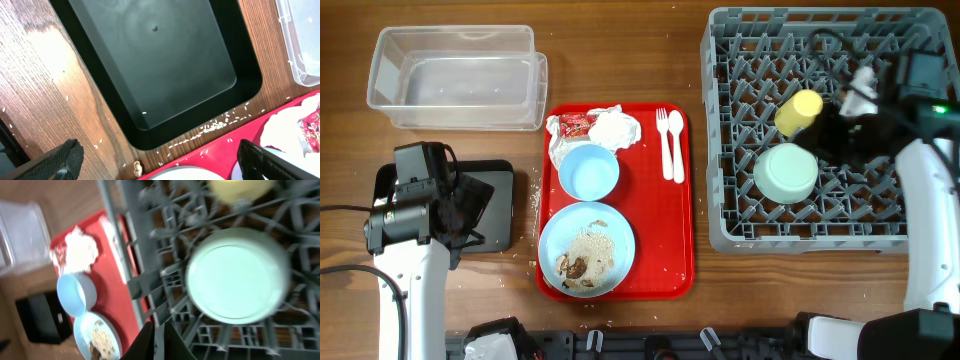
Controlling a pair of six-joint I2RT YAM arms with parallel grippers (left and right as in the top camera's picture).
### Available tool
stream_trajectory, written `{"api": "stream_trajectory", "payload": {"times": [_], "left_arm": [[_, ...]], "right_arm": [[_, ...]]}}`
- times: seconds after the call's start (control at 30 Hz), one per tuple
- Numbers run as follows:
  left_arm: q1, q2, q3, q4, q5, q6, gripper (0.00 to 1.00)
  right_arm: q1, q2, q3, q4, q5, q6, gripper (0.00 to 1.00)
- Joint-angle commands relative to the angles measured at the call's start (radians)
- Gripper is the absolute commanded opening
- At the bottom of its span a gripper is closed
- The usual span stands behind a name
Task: Sort waste into correct bins and load items into the dishwasher rack
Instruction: 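Lower the pale-green bowl into the rack and release it, then move the right gripper to the white fork on the tray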
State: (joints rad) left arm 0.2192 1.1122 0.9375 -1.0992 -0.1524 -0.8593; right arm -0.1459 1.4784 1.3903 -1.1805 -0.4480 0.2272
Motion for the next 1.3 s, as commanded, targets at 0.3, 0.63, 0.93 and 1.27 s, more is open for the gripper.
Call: {"api": "stream_trajectory", "payload": {"times": [0.3,0.63,0.93,1.27], "left_arm": [[0.002,-0.011,-0.002,0.002,-0.017,-0.013,1.00],[0.002,-0.011,-0.002,0.003,-0.017,-0.013,1.00],[0.002,-0.011,-0.002,0.003,-0.017,-0.013,1.00],[0.002,-0.011,-0.002,0.003,-0.017,-0.013,1.00]], "right_arm": [[0.622,0.110,-0.015,0.356,0.373,0.204,0.83],[0.653,0.528,0.307,0.265,0.407,0.166,0.77],[0.704,0.648,0.310,0.361,0.574,0.292,0.63],[0.706,0.712,0.303,0.384,0.599,0.335,0.38]]}}
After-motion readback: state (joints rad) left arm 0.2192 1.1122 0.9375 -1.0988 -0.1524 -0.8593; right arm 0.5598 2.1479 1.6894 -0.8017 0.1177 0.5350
